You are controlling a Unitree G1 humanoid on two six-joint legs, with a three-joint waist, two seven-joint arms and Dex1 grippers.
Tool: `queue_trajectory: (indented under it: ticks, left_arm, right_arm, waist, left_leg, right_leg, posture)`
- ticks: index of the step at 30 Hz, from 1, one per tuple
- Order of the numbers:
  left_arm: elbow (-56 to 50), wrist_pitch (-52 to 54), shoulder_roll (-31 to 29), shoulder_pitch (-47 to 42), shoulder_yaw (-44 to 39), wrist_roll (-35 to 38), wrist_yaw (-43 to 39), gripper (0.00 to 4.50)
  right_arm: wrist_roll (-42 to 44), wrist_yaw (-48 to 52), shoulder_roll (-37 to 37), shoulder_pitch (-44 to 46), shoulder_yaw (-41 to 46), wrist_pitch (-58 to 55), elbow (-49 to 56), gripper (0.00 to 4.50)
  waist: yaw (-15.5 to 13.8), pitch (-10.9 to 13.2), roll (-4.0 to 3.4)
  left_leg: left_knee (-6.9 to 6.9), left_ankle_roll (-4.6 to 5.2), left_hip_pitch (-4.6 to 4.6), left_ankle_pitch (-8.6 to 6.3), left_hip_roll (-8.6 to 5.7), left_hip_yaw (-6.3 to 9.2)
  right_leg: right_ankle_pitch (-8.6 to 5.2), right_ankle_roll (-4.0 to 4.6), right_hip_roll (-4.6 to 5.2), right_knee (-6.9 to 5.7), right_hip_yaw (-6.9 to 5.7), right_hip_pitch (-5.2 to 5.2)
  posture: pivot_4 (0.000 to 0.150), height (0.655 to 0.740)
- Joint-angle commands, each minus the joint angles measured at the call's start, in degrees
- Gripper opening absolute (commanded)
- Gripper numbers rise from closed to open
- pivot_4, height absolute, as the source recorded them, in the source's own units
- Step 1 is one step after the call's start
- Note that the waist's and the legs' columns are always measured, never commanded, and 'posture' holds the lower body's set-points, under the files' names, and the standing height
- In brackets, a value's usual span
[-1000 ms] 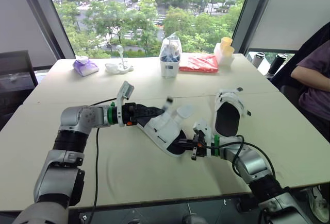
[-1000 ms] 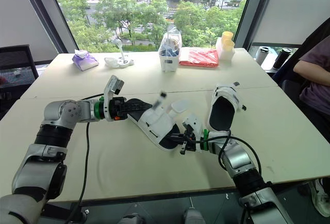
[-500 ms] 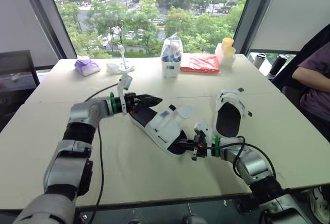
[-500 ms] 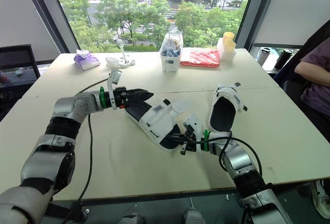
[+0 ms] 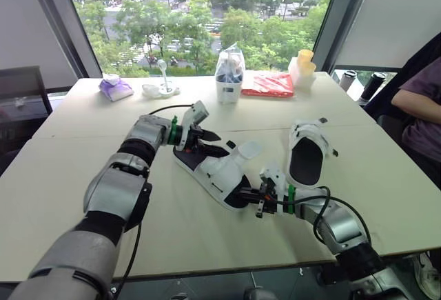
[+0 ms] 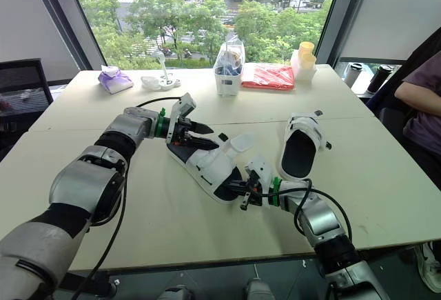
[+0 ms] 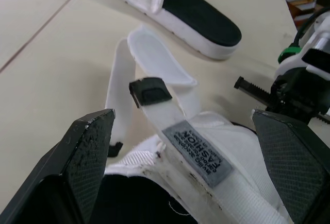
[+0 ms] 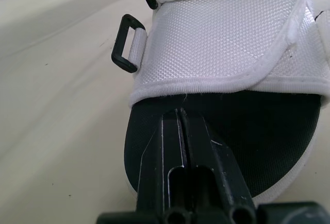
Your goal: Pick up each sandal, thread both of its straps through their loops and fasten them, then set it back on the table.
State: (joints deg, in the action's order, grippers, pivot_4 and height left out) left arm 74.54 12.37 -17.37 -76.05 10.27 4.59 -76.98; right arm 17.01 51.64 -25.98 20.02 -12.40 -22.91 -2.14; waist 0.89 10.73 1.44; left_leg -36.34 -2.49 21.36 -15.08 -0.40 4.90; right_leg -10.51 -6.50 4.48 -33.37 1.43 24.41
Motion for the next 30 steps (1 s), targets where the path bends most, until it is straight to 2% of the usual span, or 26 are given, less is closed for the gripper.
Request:
queue_trajectory:
  ticks: [1,5,10,15,21,30]
  left_arm:
    - [0.9,-0.4,1.2,-2.9,-2.0,-1.5,0.8,4.4]
    - [1.8,-0.7,2.1,-2.8,-2.8,-3.4,4.1,4.4]
    - [2.4,3.1,-2.2,-2.5,-9.3,-0.2,6.6,4.4]
    - [1.5,7.4,-7.3,-1.4,-17.1,4.0,4.9,4.4]
    - [-1.3,10.0,-10.2,6.1,-14.7,1.7,-4.0,4.4]
    - [-11.5,14.1,-6.9,15.2,-11.6,2.5,-10.7,4.4]
  right_arm:
    - [-1.9,-1.1,-1.1,-4.5,-2.0,-4.4,-0.1,0.0]
    - [-1.5,-3.2,-0.4,-5.7,-1.0,-4.5,2.3,0.0]
    - [-1.2,-4.5,-0.3,-4.1,-0.9,-5.2,7.0,0.0]
    - [-1.7,-4.3,-0.4,-0.8,-1.1,-5.6,7.6,0.0]
    - [-4.8,-4.0,-0.2,2.6,-2.1,-2.5,3.4,0.0]
    - [-6.4,-3.8,0.1,6.2,-1.1,0.9,-2.7,0.0]
  waist:
    - [-0.1,0.0,0.0]
    - [0.0,0.0,0.0]
    - [0.3,0.0,0.01]
    - [0.5,0.0,0.0]
    - [0.5,0.0,0.0]
    - [0.2,0.1,0.03]
  left_leg:
    - [0.0,0.0,0.02,0.0,0.0,0.0]
    - [0.03,0.02,0.01,-0.01,0.0,0.0]
    - [0.04,0.02,-0.01,-0.02,0.0,0.0]
    - [0.08,0.02,-0.02,-0.01,0.01,0.01]
    - [0.04,0.02,-0.05,-0.01,0.01,-0.01]
    - [-0.55,0.01,0.02,0.0,0.01,0.02]
  right_leg:
    - [-0.01,-0.02,0.0,0.0,0.0,0.0]
    - [-0.04,-0.09,0.01,0.0,0.0,0.0]
    - [-0.04,-0.11,0.01,-0.04,0.0,0.03]
    - [-0.03,-0.12,0.0,-0.13,-0.02,0.1]
    - [-0.02,-0.1,0.01,-0.24,-0.01,0.1]
    - [-0.06,0.06,0.0,-0.71,-0.02,0.1]
  posture:
    - [0.15,0.74]
    - [0.15,0.74]
    - [0.15,0.74]
    - [0.15,0.74]
    - [0.15,0.74]
    - [0.15,0.74]
